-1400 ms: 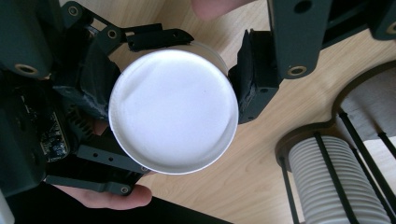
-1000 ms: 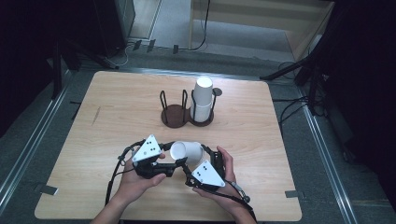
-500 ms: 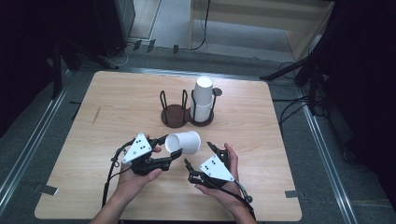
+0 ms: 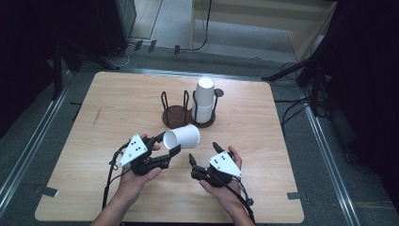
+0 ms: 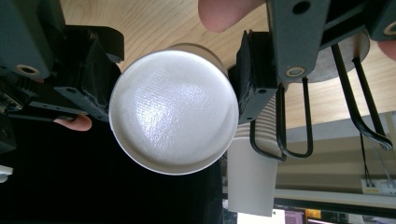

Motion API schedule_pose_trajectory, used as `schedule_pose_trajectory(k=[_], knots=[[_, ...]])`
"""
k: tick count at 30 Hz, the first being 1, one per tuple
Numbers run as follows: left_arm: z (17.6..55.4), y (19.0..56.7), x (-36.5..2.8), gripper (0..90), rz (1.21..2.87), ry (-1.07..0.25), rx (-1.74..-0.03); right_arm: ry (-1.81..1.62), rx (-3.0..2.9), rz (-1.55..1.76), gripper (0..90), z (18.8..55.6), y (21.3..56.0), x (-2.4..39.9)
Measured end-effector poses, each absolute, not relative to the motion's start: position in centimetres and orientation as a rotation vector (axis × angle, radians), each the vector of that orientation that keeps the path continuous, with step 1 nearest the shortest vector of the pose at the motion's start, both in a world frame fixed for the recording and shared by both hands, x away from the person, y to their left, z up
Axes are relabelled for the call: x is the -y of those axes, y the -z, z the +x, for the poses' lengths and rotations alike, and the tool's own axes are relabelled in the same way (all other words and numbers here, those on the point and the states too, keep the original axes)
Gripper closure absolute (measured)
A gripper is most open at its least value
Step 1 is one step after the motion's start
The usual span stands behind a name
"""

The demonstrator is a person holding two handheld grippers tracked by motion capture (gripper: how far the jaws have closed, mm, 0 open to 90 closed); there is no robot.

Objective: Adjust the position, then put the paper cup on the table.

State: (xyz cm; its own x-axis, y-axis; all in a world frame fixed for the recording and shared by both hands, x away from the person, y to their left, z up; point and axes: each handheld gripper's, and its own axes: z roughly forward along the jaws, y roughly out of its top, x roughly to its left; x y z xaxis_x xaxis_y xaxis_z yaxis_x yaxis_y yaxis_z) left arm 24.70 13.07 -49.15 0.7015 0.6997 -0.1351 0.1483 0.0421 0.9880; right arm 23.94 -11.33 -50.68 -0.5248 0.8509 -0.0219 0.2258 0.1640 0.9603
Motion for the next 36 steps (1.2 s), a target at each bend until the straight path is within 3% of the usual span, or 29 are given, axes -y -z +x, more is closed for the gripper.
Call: schedule_pose_trajectory(k=[22,24,27,36], knots=[[25.2,49.6,-13.8,35.9,1.399,-0.487,-0.736,-1.649,-1.808,1.402,13.5,24.4,49.6,11.8],[25.3,49.6,-13.9,35.9,1.39,-0.485,-0.732,-1.654,-1.798,1.432,11.8,24.4,49.4,11.8],[25.3,49.6,-13.9,35.9,1.379,-0.49,-0.722,-1.679,-1.779,1.497,2.1,24.3,48.6,11.5],[25.4,50.0,-13.1,35.9,1.377,-0.49,-0.699,-1.755,-1.656,1.696,0.0,24.2,48.1,10.8]])
